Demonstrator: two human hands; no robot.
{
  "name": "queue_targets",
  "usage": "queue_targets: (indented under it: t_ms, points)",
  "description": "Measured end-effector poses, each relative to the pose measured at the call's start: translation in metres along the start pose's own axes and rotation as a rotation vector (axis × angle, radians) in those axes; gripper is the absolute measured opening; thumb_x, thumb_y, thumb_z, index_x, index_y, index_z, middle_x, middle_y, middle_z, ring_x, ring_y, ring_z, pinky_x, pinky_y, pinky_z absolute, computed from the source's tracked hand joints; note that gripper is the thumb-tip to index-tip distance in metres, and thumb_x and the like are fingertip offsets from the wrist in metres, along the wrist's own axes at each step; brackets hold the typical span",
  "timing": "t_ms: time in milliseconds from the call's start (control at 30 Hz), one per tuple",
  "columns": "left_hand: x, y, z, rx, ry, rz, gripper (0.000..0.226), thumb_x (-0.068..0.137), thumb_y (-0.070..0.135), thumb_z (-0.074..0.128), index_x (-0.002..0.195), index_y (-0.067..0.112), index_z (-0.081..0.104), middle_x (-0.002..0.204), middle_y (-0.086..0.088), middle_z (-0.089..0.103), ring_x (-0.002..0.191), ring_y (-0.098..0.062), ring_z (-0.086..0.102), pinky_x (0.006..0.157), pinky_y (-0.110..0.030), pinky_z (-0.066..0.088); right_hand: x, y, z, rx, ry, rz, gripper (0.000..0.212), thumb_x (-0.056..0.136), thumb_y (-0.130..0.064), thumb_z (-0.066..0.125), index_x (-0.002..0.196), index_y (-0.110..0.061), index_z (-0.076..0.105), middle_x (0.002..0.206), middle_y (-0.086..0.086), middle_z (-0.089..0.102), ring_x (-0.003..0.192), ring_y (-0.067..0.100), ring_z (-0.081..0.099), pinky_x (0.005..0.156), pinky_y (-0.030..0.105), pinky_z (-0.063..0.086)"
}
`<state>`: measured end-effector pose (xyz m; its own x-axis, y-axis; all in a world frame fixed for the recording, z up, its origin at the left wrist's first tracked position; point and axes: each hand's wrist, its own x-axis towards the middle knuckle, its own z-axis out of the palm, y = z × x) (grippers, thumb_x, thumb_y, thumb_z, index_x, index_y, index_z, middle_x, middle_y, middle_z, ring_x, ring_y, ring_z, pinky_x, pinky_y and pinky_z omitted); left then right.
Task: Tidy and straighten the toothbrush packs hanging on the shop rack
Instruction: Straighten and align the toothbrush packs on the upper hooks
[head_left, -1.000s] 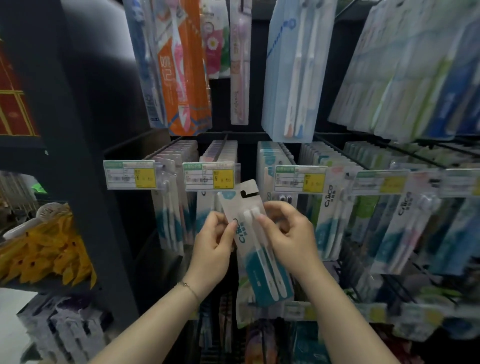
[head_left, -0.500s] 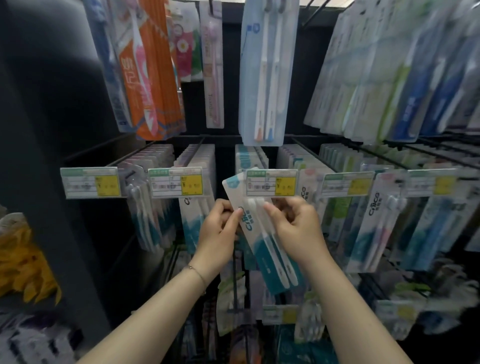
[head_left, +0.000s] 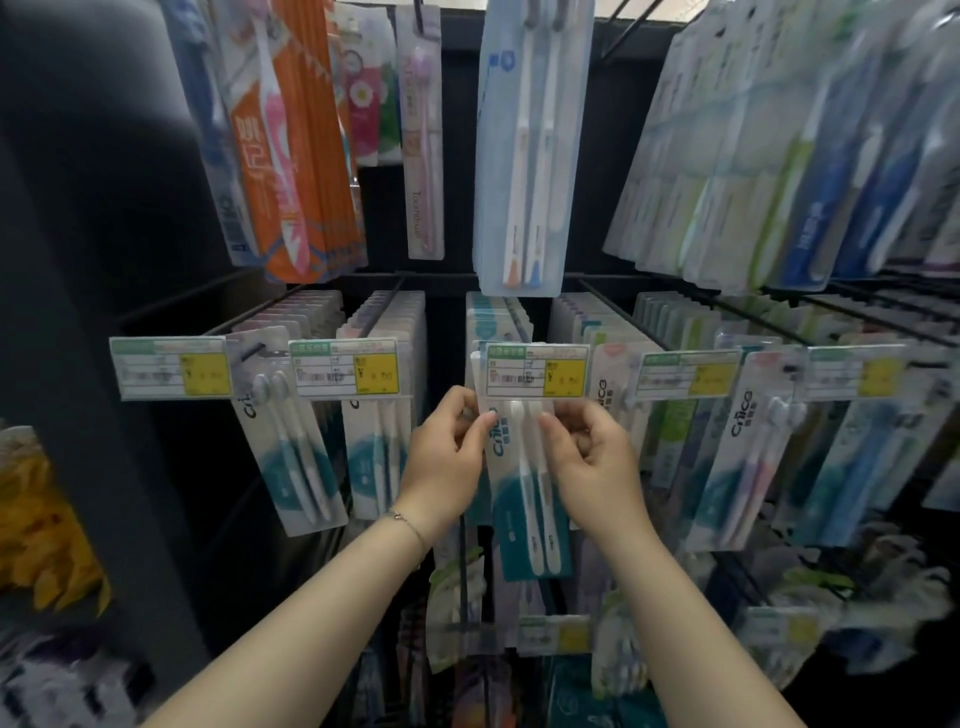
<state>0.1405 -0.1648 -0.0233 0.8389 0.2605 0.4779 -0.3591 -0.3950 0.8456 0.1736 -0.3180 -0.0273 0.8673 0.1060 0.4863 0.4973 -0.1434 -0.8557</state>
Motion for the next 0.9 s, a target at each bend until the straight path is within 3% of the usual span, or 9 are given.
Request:
queue_targets:
  t_ms: [100, 167, 333, 467, 533, 600, 667, 800, 900]
  points:
    - [0.005, 0.002, -0.004, 0.092, 0.028, 0.017, 0.009, 0.1, 0.027, 0.055, 0.092, 0.023, 0.057, 0.084, 0.0, 0.07, 0.08, -0.02, 0.068, 0.073, -0.052, 0.058, 0.003, -0.002, 0.007, 0.006, 0.033, 0.05, 0.006, 0.096, -0.029, 0.059, 0.1, -0.027, 0.063, 0.093, -0.011, 0.067, 0.085, 0.003, 0.064, 0.073, 0.02, 0.05]
    - [0.007, 0.006, -0.006, 0.162, 0.039, 0.024, 0.011, 0.1, 0.03, 0.055, 0.091, 0.025, 0.057, 0.08, -0.001, 0.069, 0.075, -0.018, 0.067, 0.071, -0.047, 0.058, 0.006, -0.004, 0.011, 0.009, 0.054, 0.079, 0.005, 0.097, -0.028, 0.059, 0.095, -0.032, 0.062, 0.092, -0.011, 0.067, 0.086, 0.005, 0.064, 0.074, 0.022, 0.05]
    - [0.0, 0.006, -0.017, 0.242, 0.07, -0.007, 0.009, 0.098, 0.032, 0.058, 0.1, 0.024, 0.06, 0.086, 0.004, 0.066, 0.08, -0.008, 0.063, 0.07, -0.025, 0.054, -0.002, -0.003, 0.021, 0.009, 0.141, 0.059, 0.012, 0.095, -0.029, 0.061, 0.107, -0.027, 0.061, 0.094, -0.003, 0.065, 0.08, 0.021, 0.066, 0.073, 0.039, 0.059]
    - [-0.012, -0.003, -0.032, 0.259, 0.12, -0.031, 0.012, 0.097, 0.024, 0.06, 0.108, 0.02, 0.061, 0.093, 0.007, 0.065, 0.084, 0.0, 0.06, 0.07, -0.005, 0.046, -0.016, -0.008, 0.034, 0.077, 0.18, -0.023, 0.019, 0.095, -0.021, 0.061, 0.111, -0.023, 0.052, 0.091, 0.001, 0.059, 0.066, 0.017, 0.06, 0.06, 0.032, 0.053]
    - [-0.017, -0.006, -0.045, 0.277, 0.158, -0.02, 0.011, 0.096, 0.022, 0.06, 0.107, 0.02, 0.061, 0.093, 0.009, 0.064, 0.085, 0.002, 0.059, 0.071, -0.004, 0.045, -0.022, -0.014, 0.044, 0.108, 0.145, -0.084, 0.014, 0.095, -0.017, 0.061, 0.105, -0.023, 0.054, 0.085, -0.002, 0.058, 0.061, 0.012, 0.055, 0.056, 0.025, 0.048]
    - [-0.019, -0.008, -0.058, 0.285, 0.205, 0.004, 0.009, 0.095, 0.019, 0.06, 0.104, 0.022, 0.059, 0.095, 0.01, 0.062, 0.087, 0.001, 0.058, 0.075, -0.01, 0.046, -0.024, -0.02, 0.056, 0.083, 0.076, -0.136, 0.014, 0.095, -0.016, 0.061, 0.1, -0.028, 0.057, 0.086, -0.002, 0.06, 0.067, 0.012, 0.058, 0.06, 0.023, 0.051]
    - [-0.02, -0.011, -0.07, 0.296, 0.263, 0.012, 0.013, 0.093, 0.015, 0.061, 0.103, 0.022, 0.055, 0.101, 0.008, 0.056, 0.088, -0.001, 0.057, 0.078, -0.018, 0.048, -0.024, -0.024, 0.069, 0.052, -0.024, -0.157, 0.015, 0.095, -0.018, 0.061, 0.104, -0.031, 0.059, 0.093, -0.001, 0.062, 0.074, 0.018, 0.062, 0.065, 0.031, 0.056]
    - [-0.015, -0.014, -0.088, 0.286, 0.31, -0.037, 0.022, 0.092, 0.013, 0.06, 0.106, 0.024, 0.047, 0.105, 0.01, 0.046, 0.087, -0.006, 0.056, 0.075, -0.022, 0.048, -0.017, -0.026, 0.098, -0.023, -0.166, -0.054, 0.04, 0.096, -0.027, 0.057, 0.136, -0.03, 0.049, 0.122, -0.009, 0.057, 0.079, 0.018, 0.067, 0.075, 0.037, 0.058]
    - [-0.007, -0.016, -0.093, 0.266, 0.294, -0.108, 0.021, 0.095, 0.015, 0.058, 0.109, 0.025, 0.047, 0.11, 0.006, 0.051, 0.087, -0.007, 0.056, 0.07, -0.017, 0.043, -0.009, -0.025, 0.116, -0.026, -0.201, 0.023, 0.039, 0.092, -0.045, 0.053, 0.13, -0.047, 0.046, 0.125, -0.014, 0.056, 0.091, 0.02, 0.068, 0.085, 0.045, 0.057]
